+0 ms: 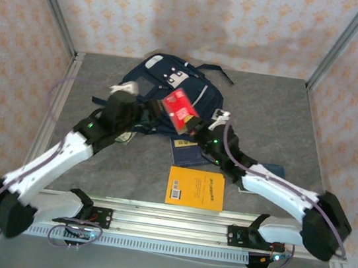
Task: Pack books, pencil case, and school supplies into a backpack
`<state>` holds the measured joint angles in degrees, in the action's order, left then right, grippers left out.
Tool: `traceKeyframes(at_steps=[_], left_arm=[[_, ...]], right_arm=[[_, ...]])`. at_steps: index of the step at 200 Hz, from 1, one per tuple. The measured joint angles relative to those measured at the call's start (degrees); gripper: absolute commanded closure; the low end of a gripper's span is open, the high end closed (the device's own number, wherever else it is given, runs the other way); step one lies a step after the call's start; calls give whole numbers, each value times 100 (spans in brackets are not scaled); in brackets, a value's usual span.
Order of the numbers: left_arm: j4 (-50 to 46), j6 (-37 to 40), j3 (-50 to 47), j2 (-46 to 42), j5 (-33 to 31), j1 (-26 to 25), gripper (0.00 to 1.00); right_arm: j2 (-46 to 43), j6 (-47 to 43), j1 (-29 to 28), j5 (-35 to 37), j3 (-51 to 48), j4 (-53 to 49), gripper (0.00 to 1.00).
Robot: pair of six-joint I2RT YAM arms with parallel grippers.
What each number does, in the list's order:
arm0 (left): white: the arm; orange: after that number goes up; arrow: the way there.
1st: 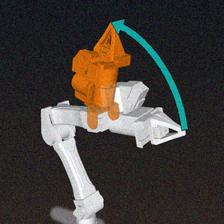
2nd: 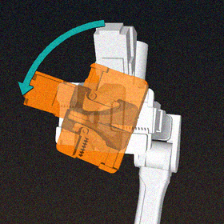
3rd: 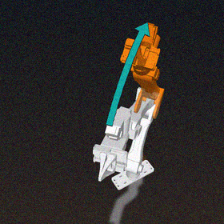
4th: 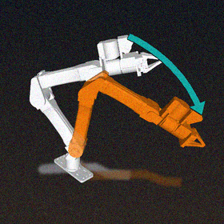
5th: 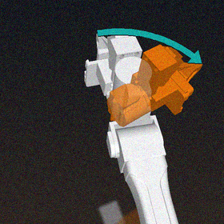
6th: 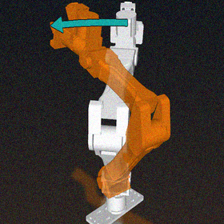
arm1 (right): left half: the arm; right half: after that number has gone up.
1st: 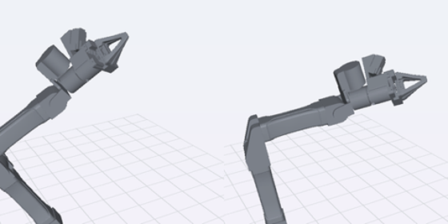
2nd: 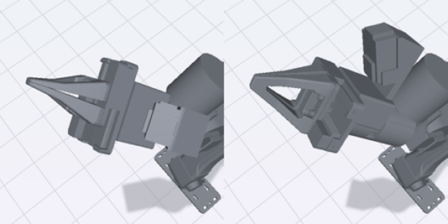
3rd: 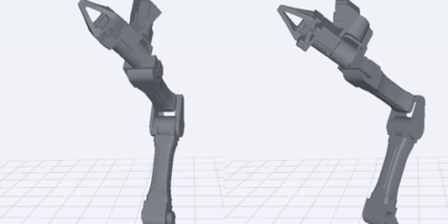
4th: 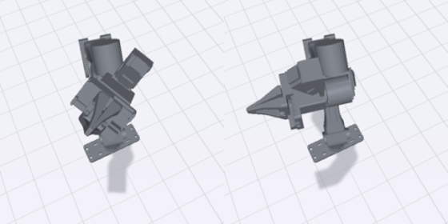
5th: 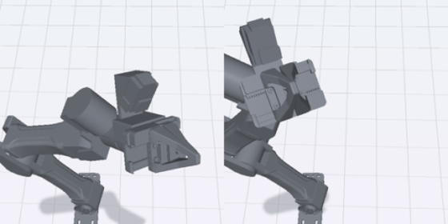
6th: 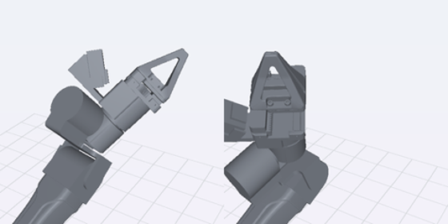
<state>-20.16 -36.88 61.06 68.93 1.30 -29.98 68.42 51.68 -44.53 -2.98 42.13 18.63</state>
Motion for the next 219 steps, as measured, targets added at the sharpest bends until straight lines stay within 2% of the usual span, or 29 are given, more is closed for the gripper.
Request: traceKeyframes(at_steps=[30,66,107,133,157,166,176,186,207,219], left_arm=[[-931,1016,1838,1882,138,-280,22],[-1670,1939,3958,3941,323,-291,22],[-2365,2649,5991,5790,431,-293,23],[-2590,2900,6638,6509,466,-308,23],[-2778,3016,7064,6983,352,-343,28],[-2826,3047,7228,7152,254,-365,32],[-2857,3084,7346,7289,168,-382,41],[-2874,3073,7412,7383,70,-407,54],[-2874,3086,7438,7447,-61,-455,89],[-2892,3104,7475,7447,-114,-492,100]], right_arm=[[-892,-861,595,879,131,-1558,100],[-1523,-1550,1392,1314,151,-2623,100],[-1902,-1956,1812,1366,120,-3056,100],[-1943,-2074,1956,1276,22,-3130,100],[-1943,-2111,1963,1147,-103,-3152,100],[-1943,-2111,1963,1095,-136,-3152,100],[-1945,-2114,1963,1045,-166,-3150,100],[-1950,-2116,1963,1001,-177,-3150,100],[-1971,-2114,1963,898,-192,-3130,100],[-1978,-2114,1963,870,-210,-3112,100]])
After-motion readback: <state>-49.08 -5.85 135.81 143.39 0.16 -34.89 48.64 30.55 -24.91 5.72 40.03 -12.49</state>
